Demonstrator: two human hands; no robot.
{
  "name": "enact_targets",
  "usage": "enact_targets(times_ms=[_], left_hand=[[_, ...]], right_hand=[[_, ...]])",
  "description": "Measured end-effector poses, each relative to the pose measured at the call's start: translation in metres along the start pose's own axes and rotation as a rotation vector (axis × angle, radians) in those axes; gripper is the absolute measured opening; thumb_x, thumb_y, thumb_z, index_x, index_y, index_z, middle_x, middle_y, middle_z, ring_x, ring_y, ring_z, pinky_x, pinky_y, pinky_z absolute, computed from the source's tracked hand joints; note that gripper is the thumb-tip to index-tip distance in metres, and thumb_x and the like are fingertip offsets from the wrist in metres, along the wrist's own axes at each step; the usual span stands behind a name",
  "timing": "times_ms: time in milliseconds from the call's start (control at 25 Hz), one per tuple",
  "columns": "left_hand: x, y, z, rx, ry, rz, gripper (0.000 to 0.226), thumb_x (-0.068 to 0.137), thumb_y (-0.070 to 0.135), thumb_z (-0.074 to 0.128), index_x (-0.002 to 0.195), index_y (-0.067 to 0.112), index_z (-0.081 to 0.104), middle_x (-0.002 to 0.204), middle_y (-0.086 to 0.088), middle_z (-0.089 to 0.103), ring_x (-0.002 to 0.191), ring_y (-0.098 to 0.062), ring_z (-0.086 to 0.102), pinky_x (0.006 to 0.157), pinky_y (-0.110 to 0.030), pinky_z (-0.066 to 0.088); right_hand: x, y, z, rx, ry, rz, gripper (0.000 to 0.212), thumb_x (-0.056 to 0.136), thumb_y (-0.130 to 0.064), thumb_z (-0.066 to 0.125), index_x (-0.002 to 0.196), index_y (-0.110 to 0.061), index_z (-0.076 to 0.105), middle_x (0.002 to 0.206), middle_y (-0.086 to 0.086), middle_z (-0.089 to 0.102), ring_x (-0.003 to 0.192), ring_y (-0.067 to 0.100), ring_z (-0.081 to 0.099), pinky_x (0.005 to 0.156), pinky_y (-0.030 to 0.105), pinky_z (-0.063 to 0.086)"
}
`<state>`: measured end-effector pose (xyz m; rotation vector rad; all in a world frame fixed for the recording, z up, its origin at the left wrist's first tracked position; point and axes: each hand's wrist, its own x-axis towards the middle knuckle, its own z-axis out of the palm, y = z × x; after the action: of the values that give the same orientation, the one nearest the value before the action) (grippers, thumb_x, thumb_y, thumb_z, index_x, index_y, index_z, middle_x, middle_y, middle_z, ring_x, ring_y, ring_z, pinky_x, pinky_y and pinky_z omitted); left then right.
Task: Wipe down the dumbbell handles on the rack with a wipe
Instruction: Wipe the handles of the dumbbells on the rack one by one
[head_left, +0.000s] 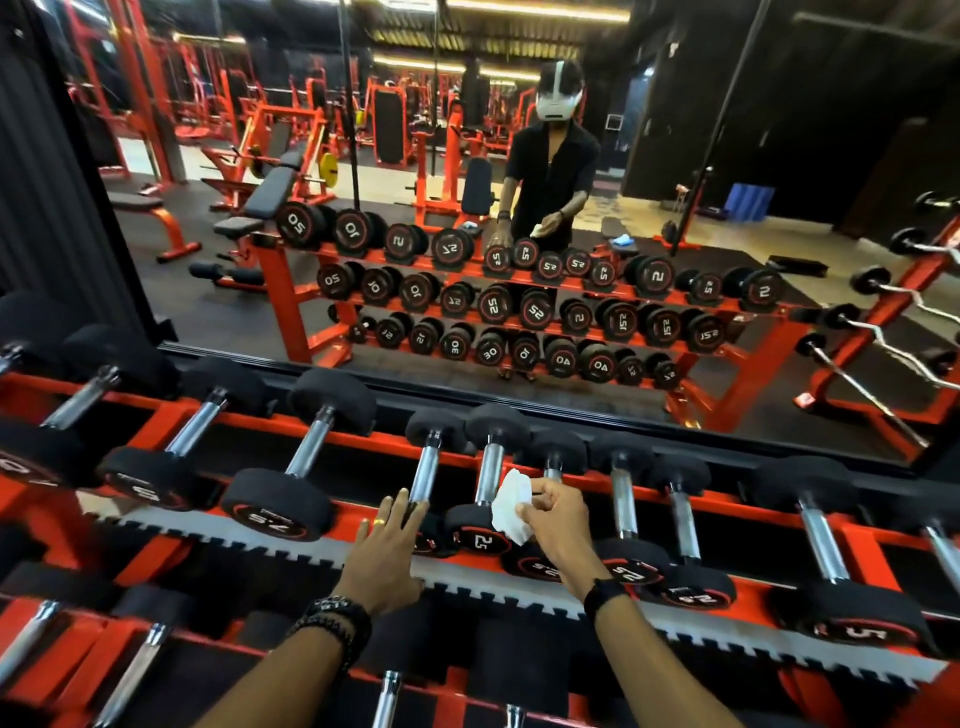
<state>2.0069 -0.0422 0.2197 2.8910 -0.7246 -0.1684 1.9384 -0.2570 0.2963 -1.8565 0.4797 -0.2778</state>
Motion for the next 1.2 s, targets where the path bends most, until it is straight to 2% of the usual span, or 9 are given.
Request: enact_targets(times_ms=[160, 240, 320, 400, 520, 640, 920, 1040, 1200], left_hand=[[0.002, 0.000, -0.001, -0.018, -0.008, -0.004, 0.096, 0.083, 0.040, 0.063, 0.159, 0.023, 0.006, 0.166, -0.007, 0.000, 0.153, -0.029, 0.002, 0.123, -0.049, 0.014], [0.003, -0.001, -0.004, -0.037, 0.040, 0.010, 0.085, 0.082, 0.043, 0.058, 0.156, 0.021, 0.023, 0.162, -0.009, 0.021, 0.149, -0.031, 0.021, 0.119, -0.050, 0.024], [0.008, -0.003, -0.002, -0.088, 0.187, 0.037, 0.070, 0.073, 0.046, 0.052, 0.136, 0.017, 0.058, 0.135, -0.006, 0.059, 0.124, -0.031, 0.057, 0.100, -0.049, 0.044], [0.016, -0.003, -0.001, -0.151, 0.321, 0.013, 0.052, 0.073, 0.045, 0.048, 0.112, 0.021, 0.072, 0.105, 0.004, 0.071, 0.098, -0.022, 0.065, 0.088, -0.041, 0.047], [0.033, 0.000, -0.012, -0.212, 0.282, -0.099, 0.039, 0.083, 0.043, 0.036, 0.091, 0.024, 0.068, 0.085, 0.007, 0.067, 0.083, -0.016, 0.058, 0.084, -0.036, 0.043], [0.060, 0.002, -0.023, -0.314, 0.208, -0.200, 0.015, 0.089, 0.032, 0.046, 0.094, 0.020, 0.052, 0.096, 0.001, 0.060, 0.089, -0.020, 0.058, 0.087, -0.040, 0.044], [0.111, -0.001, -0.007, -0.470, 0.070, -0.249, 0.033, 0.091, 0.032, 0.054, 0.116, 0.011, 0.044, 0.114, -0.011, 0.060, 0.103, -0.031, 0.061, 0.087, -0.042, 0.050], [0.113, -0.004, 0.002, -0.491, 0.114, -0.249, 0.031, 0.091, 0.028, 0.055, 0.116, 0.011, 0.045, 0.109, -0.010, 0.062, 0.097, -0.030, 0.063, 0.083, -0.040, 0.050], [0.113, -0.002, 0.000, -0.522, 0.130, -0.257, 0.029, 0.089, 0.027, 0.055, 0.113, 0.013, 0.046, 0.103, -0.008, 0.065, 0.092, -0.030, 0.065, 0.080, -0.039, 0.052]], right_hand=[[0.000, -0.005, 0.000, -0.046, -0.018, -0.017, 0.024, 0.088, 0.006, 0.060, 0.097, -0.016, 0.069, 0.091, 0.001, 0.072, 0.083, 0.010, 0.069, 0.057, 0.014, 0.050], [0.003, -0.009, -0.004, -0.061, 0.013, -0.020, 0.024, 0.088, 0.006, 0.060, 0.096, -0.016, 0.069, 0.091, 0.002, 0.072, 0.084, 0.013, 0.070, 0.057, 0.015, 0.051], [0.007, -0.015, -0.007, -0.060, 0.041, -0.030, 0.027, 0.088, 0.006, 0.059, 0.089, -0.020, 0.068, 0.087, 0.000, 0.073, 0.080, 0.016, 0.070, 0.058, 0.020, 0.053], [0.012, -0.019, -0.010, -0.059, 0.061, -0.034, 0.029, 0.089, 0.005, 0.059, 0.085, -0.022, 0.067, 0.086, 0.001, 0.073, 0.076, 0.016, 0.070, 0.060, 0.025, 0.056], [0.022, -0.019, -0.009, -0.082, 0.090, -0.036, 0.030, 0.087, 0.006, 0.060, 0.085, -0.023, 0.067, 0.090, 0.006, 0.074, 0.084, 0.018, 0.071, 0.071, 0.036, 0.058], [0.033, -0.014, -0.005, -0.095, 0.104, -0.020, 0.025, 0.088, 0.004, 0.060, 0.090, -0.019, 0.069, 0.093, 0.005, 0.074, 0.088, 0.017, 0.070, 0.068, 0.029, 0.055], [0.052, -0.006, 0.012, -0.335, 0.128, 0.118, 0.022, 0.089, 0.001, 0.061, 0.073, -0.014, 0.065, 0.074, -0.003, 0.065, 0.074, 0.016, 0.063, 0.057, 0.015, 0.048], [0.054, -0.007, 0.030, -0.451, -0.054, 0.211, 0.029, 0.095, -0.016, 0.059, 0.066, -0.011, 0.057, 0.065, -0.004, 0.048, 0.060, 0.010, 0.047, 0.047, 0.014, 0.034], [0.067, -0.027, 0.051, -0.184, -0.267, 0.398, 0.055, 0.095, -0.065, 0.037, 0.106, -0.014, 0.055, 0.081, -0.008, 0.049, 0.074, 0.006, 0.047, 0.093, 0.030, 0.045]])
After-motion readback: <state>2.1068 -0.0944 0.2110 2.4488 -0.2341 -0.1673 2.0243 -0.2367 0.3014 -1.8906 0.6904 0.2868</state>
